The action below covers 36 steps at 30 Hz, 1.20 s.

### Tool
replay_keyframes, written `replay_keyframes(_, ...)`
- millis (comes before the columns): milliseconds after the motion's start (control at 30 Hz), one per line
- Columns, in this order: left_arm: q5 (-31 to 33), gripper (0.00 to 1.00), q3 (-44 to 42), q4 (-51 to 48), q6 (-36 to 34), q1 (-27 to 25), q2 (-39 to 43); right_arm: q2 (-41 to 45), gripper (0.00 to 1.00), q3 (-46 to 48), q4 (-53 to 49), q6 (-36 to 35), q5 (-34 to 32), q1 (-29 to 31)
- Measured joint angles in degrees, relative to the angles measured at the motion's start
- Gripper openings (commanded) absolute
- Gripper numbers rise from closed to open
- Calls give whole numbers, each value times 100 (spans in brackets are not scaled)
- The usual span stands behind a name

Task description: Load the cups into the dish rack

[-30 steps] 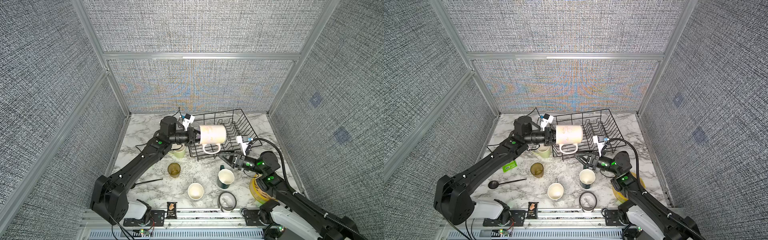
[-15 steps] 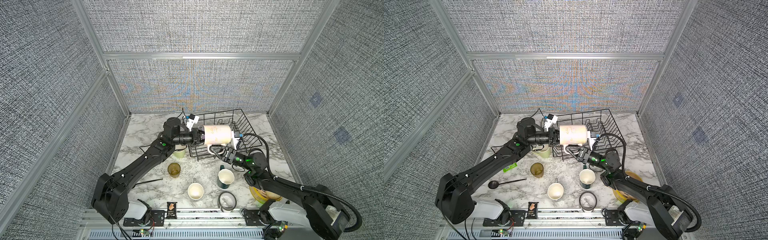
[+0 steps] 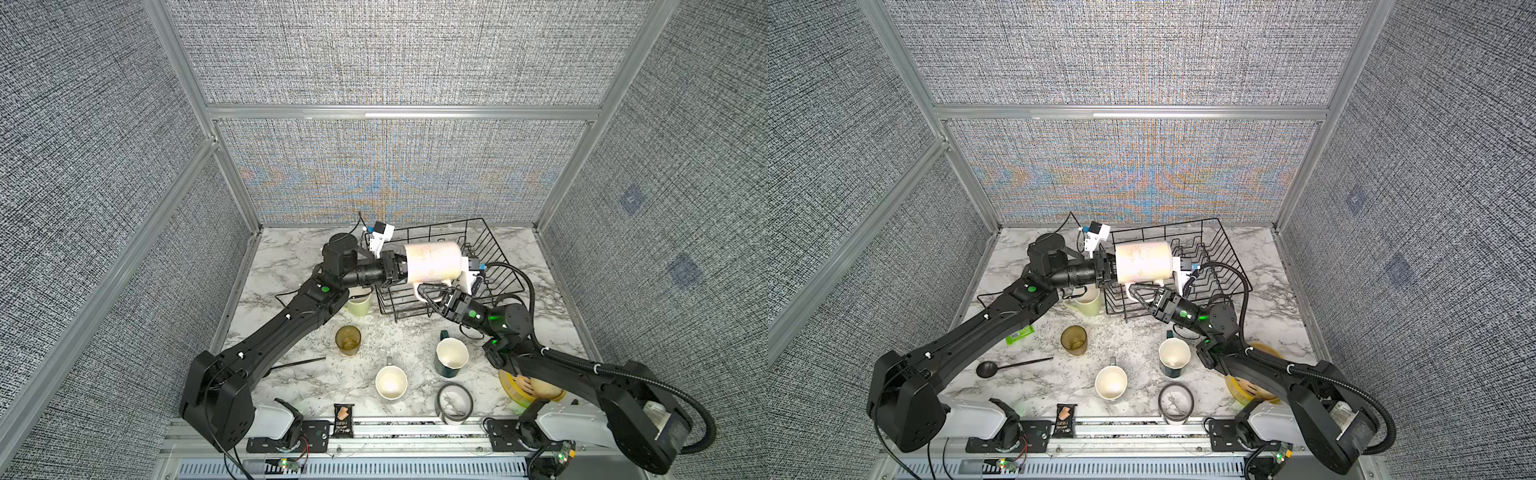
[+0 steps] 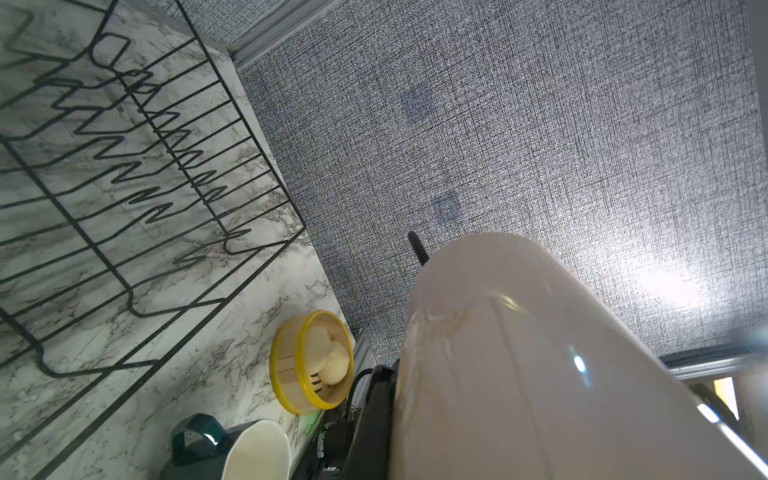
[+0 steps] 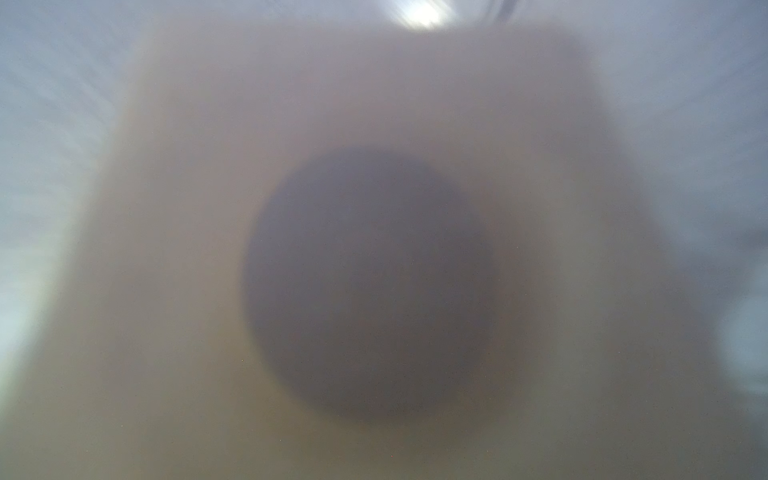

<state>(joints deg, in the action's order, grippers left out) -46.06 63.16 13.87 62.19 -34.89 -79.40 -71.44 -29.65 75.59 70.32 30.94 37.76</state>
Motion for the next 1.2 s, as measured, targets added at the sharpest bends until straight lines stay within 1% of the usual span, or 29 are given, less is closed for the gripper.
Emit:
replay_keyframes(100,4,0,31,-31,-44,-4,2,11,6,0,-2,4,-17,7)
replay_keyframes(133,4,2,31,-35,-48,-4,2,13,4,0,-4,13,-20,7)
replay_keyframes(200,4,10,31,-35,-48,-7,2,35,1,0,-31,13,-28,9)
replay_keyframes(233,2,15,31,-35,-48,-9,0,52,0,2,-57,13,-39,11)
replay_keyframes(267,4,22,31,-33,-50,-11,-2,74,0,2,-94,9,-50,13)
replay_keyframes(433,-42,44,31,-125,-68,-52,-37,214,0,2,-463,-116,-155,-11)
replay_keyframes(633,55,65,-33,-345,-219,61,15,398,0,2,-802,-219,-232,-190)
replay_keyframes(733,221,69,-234,-442,-240,175,181,485,0,-2,-1049,-278,-229,-315)
replay_keyframes(833,442,73,-345,-728,-365,317,380,632,0,-144,-1626,-450,-227,-479)
replay_keyframes(933,863,81,-293,-1366,-737,476,636,802,0,-466,-2474,-868,-229,-638)
replay_keyframes(1067,1904,99,-225,-2509,-1349,640,1121,855,0,-1169,-3982,-1823,-245,-745)
replay_keyframes(1200,2983,100,-361,-3512,-1740,763,1646,501,0,-1762,-5069,-2614,-212,-920)
